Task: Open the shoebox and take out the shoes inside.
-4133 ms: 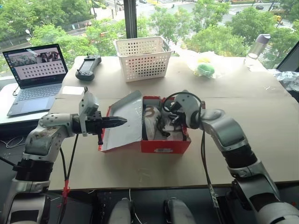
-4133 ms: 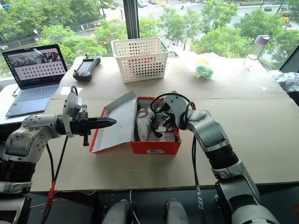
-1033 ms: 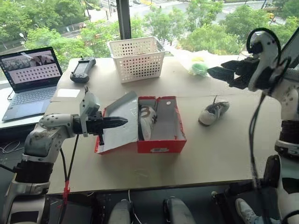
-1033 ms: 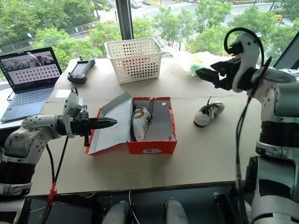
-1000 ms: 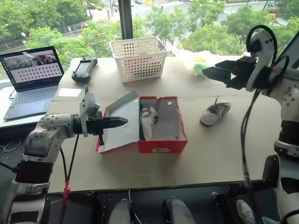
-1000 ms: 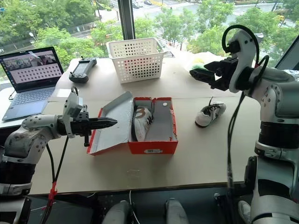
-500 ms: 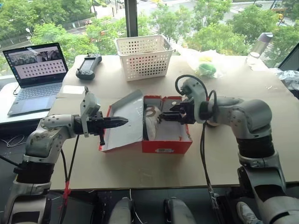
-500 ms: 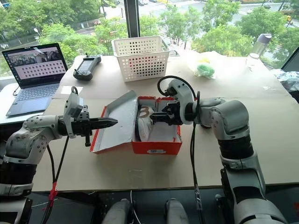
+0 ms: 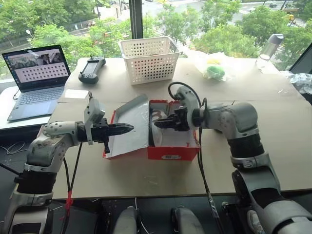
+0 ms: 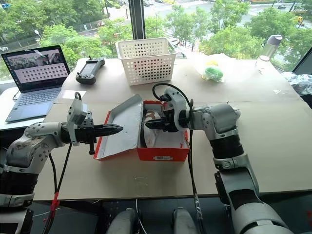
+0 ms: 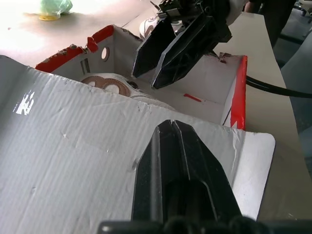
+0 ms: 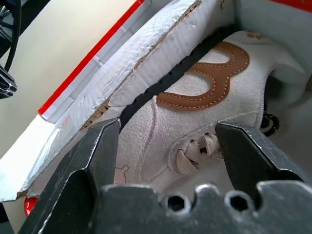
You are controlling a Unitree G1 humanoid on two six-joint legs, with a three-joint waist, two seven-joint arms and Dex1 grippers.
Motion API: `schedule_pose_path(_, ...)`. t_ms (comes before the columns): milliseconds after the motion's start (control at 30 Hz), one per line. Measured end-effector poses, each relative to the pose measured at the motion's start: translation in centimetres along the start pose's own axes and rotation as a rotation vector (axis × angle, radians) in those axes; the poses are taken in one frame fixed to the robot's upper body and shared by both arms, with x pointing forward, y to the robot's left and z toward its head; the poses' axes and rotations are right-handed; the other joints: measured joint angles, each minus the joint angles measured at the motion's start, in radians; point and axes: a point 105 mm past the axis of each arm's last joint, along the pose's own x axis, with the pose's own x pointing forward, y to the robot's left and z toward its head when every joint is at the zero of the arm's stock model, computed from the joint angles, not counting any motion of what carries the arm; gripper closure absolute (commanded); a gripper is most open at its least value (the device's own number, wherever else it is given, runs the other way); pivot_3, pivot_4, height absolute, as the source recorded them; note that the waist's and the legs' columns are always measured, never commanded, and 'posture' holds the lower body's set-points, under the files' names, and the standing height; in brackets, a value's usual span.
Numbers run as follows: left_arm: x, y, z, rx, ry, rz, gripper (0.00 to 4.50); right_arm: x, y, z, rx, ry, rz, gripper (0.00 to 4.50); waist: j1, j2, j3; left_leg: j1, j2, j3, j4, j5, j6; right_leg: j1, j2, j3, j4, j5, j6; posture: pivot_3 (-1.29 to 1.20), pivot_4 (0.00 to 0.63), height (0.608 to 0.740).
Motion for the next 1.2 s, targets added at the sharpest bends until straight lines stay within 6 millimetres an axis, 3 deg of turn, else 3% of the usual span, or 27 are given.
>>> schedule_pose_path(267,0.0,0.0,0.0,-0.001,0.001,0.0,4.5,-0.1,0.3,-0.4,0.042,0.07,0.001,0.78,-0.001,0.0,0.0,0.0,0.0,0.0,0.0,0.0,0.0,0.0,0.0,0.0,0.0,0.0,0.0,0.0,0.15,0.733)
schedule_pose_path(467,0.0,0.0,0.0,-0.001,0.001,0.006,4.5,1.1,0.4,-1.0,-0.09,0.087,-0.069,0.78,-0.005,0.0,0.0,0.003,0.0,0.0,0.0,0.0,0.0,0.002,0.0,0.0,0.0,0.0,0.0,0.0,0.15,0.733)
schedule_pose_path(833,0.0,0.1,0.0,-0.001,0.001,0.008,4.5,2.6,0.2,-1.7,-0.074,0.069,-0.054,0.78,-0.005,0.0,-0.002,0.01,0.001,0.0,0.0,0.0,0.0,0.01,0.0,0.0,0.0,-0.001,0.001,0.0,0.15,0.733)
schedule_pose_path(933,0.0,0.1,0.0,0.0,0.001,0.008,4.5,2.6,-0.1,-2.1,0.0,0.062,-0.029,1.52,-0.005,0.0,-0.002,0.018,0.001,0.0,0.0,0.0,-0.001,0.017,-0.001,-0.001,-0.002,-0.007,-0.002,0.0,0.15,0.733)
schedule_pose_path(1100,0.0,0.1,0.0,0.001,0.002,0.007,4.5,2.5,-0.3,-2.1,0.132,0.032,0.031,3.14,-0.003,0.0,-0.002,0.019,0.001,-0.002,-0.001,-0.001,-0.002,0.018,-0.001,-0.001,-0.001,-0.007,-0.001,0.0,0.15,0.733)
schedule_pose_path(1200,0.0,0.1,0.0,0.0,0.002,0.007,4.5,2.1,-1.8,-2.9,0.214,0.047,-0.005,4.13,-0.002,0.0,-0.002,0.018,0.001,-0.002,-0.001,-0.001,-0.001,0.016,-0.002,-0.001,-0.002,-0.007,-0.003,0.0,0.15,0.733)
